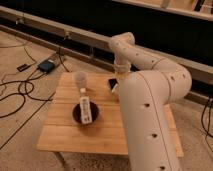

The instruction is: Place the pepper in the ceramic cup

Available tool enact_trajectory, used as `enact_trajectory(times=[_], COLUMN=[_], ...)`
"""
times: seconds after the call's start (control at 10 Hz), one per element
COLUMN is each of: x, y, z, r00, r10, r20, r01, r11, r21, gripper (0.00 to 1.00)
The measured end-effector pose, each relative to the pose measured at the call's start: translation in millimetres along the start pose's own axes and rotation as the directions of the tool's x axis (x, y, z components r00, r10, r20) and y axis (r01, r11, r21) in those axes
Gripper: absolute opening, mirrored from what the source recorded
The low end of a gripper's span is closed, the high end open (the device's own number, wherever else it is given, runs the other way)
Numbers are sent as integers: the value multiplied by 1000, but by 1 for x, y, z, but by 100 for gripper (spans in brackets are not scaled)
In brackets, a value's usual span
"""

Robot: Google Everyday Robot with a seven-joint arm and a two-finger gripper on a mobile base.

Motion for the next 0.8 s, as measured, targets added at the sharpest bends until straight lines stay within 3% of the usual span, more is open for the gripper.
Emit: enact_trajectory(times=[0.3, 0.5, 0.8], x=[-16, -30, -75], y=[29, 52, 99], z=[-32, -52, -74], r00=[999, 996, 974], r10=[-42, -75, -151], r20=[17, 54, 171], r01=[42, 75, 155], r11=[999, 997, 988], r21=[19, 13, -9], gripper=[0, 0, 0])
